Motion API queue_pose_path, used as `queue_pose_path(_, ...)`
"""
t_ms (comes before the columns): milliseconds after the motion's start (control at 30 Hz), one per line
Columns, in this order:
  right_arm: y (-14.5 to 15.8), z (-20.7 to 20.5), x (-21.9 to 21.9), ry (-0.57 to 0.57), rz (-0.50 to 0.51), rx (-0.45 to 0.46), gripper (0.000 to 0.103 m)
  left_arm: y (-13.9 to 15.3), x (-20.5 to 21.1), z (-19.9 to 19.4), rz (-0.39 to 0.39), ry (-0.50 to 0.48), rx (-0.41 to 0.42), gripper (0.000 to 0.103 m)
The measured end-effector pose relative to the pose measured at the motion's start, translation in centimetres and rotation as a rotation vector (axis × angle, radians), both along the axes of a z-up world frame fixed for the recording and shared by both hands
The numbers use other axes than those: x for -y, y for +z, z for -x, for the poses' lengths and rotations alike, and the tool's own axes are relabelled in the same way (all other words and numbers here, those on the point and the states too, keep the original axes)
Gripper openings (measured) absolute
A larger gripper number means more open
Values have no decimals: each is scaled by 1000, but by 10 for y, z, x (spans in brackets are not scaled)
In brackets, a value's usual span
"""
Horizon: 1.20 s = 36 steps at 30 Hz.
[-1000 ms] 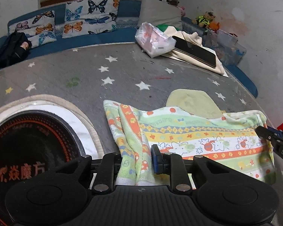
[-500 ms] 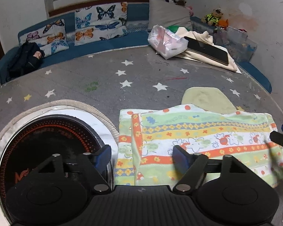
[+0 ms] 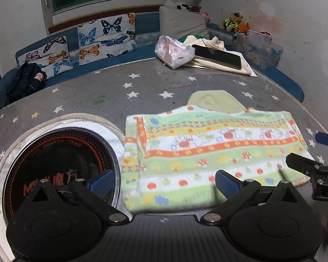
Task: Fold clothes
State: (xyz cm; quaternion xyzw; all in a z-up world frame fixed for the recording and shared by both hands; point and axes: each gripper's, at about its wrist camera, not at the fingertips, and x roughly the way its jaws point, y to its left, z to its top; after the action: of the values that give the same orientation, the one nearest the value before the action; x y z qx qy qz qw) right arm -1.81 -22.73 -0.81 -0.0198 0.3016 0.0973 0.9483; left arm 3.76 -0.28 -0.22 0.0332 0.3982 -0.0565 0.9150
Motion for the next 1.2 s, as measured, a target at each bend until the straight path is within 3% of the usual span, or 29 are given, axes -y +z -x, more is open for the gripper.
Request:
queue_pose_path(567,-11,33,-16,1,-31,0,103,-6,0,49,-12,23,-16,103)
queue_pose_path(867,-15,50,-16,-13,-79,-19,103,-6,-3,69,26,49,-29,103)
queue_pose_path(1200,-10,67,-23,-12,-35,3,103,-9,1,83,40,48,-45,103)
